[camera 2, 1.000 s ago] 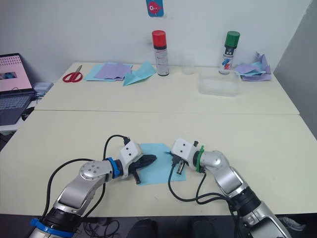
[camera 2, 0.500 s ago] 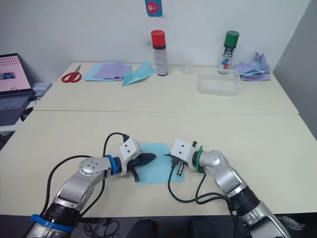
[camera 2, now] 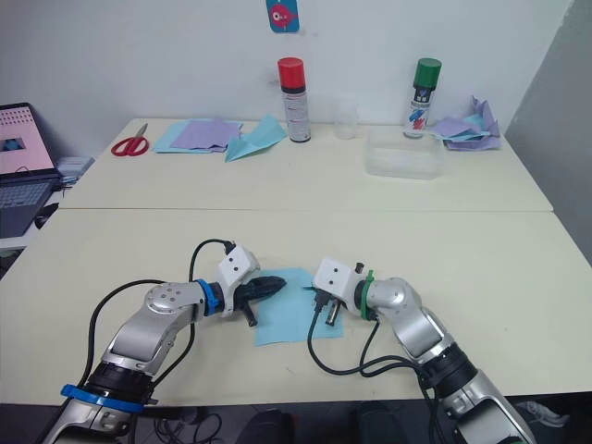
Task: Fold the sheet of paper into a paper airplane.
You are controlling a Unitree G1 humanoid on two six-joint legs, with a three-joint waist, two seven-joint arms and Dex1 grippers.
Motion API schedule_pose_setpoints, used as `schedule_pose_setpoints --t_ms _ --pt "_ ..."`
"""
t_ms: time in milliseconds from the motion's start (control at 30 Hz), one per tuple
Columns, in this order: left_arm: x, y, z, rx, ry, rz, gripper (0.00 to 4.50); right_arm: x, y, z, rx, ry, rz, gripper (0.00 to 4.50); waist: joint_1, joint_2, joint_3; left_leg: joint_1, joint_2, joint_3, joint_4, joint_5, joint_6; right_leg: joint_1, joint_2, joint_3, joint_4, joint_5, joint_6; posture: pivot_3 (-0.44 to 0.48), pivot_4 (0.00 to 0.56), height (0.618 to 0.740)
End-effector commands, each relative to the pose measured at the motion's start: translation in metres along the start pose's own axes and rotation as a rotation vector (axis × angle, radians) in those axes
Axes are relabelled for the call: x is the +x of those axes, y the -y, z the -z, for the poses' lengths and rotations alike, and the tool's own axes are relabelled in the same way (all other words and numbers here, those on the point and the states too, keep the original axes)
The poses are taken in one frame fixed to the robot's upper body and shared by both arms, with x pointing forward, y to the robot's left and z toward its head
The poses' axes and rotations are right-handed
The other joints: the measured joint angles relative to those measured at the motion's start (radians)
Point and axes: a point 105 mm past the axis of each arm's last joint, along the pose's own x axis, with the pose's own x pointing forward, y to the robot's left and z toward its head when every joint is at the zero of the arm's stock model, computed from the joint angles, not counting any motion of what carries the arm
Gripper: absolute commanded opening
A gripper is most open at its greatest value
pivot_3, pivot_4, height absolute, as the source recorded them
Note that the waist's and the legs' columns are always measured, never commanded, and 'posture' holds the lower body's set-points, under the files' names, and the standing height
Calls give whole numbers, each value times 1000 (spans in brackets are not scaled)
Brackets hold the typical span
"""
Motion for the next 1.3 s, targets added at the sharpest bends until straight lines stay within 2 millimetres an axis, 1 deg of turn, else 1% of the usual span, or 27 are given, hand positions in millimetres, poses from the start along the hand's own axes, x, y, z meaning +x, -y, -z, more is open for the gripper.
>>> schedule_pose_setpoints --t_ms 33,100,233,367,467,567,733,833,933,967,1133,1167,1200,1233,1300 --pt "10 -2 -14 -21 37 7 0 4 -8 15 11 -67 -33 18 1 0 0 0 0 0 0 0 0 0 0 0 0 0 0 0 150 740" --pt "16 -3 -23 -27 63 14 0 5 -9 16 -4 -74 -44 18 0 0 0 0 -1 0 0 0 0 0 0 0 0 0 1 0 150 740" --pt "29 0 -32 -10 78 32 0 5 -12 17 9 -79 -57 18 -5 -1 0 -1 0 1 0 0 0 0 1 1 0 0 1 0 150 740" --pt "39 4 -34 1 73 51 0 5 -11 18 10 -82 -54 18 -6 -1 0 -1 -1 0 -1 0 0 -1 2 0 -1 0 1 0 150 740" --pt "45 7 -33 10 63 65 0 5 -11 18 9 -84 -53 18 -7 -1 0 -1 0 0 -1 0 0 -1 2 1 -1 0 1 0 150 740" --pt "52 10 -27 32 23 83 0 4 -12 18 8 -82 -53 18 -7 -1 0 -1 -1 0 -1 0 0 0 2 1 -1 0 1 0 150 740" --pt "54 16 -6 60 -99 133 0 2 -17 14 -14 -69 -95 18 -6 -1 0 -1 -1 0 -1 0 0 0 2 1 -1 0 1 0 150 740" --pt "53 17 0 62 -126 147 0 0 -24 12 37 -64 -151 554 -5 -1 -1 -1 -1 0 -1 0 0 0 2 1 -1 0 1 0 150 740" --pt "54 17 1 62 -129 143 0 -2 -28 11 71 -68 -183 1489 -5 -1 -1 -1 -1 1 -1 0 0 0 2 1 -2 -1 1 0 150 740" --pt "55 17 1 63 -129 143 0 -4 -29 9 111 -67 -206 1831 -4 -1 -1 -1 -1 0 -2 0 0 0 1 1 -2 -1 1 0 150 740" --pt "57 18 3 73 -132 152 0 -11 -37 5 224 -68 -289 1831 -2 -1 -1 -1 -1 0 -2 0 0 0 1 0 -2 -1 1 0 150 740" --pt "57 18 4 74 -132 154 0 -12 -38 5 239 -72 -298 1406 -2 -1 -1 -1 -1 0 -2 0 0 1 1 0 -2 -1 1 0 150 740" --pt "57 18 4 75 -132 155 0 -12 -38 6 249 -76 -301 1232 -2 -1 -1 -1 -1 0 -1 0 0 1 1 0 -2 -1 1 0 150 740" --pt "58 18 4 75 -132 159 0 -13 -38 6 269 -76 -304 804 -1 -2 -1 -1 -1 0 -1 0 0 1 1 0 -2 -1 1 0 150 740" --pt "58 19 5 78 -135 166 0 -14 -37 6 296 -77 -300 155 0 -2 -1 -1 -1 0 -1 0 0 1 1 0 -2 -1 1 0 150 740"
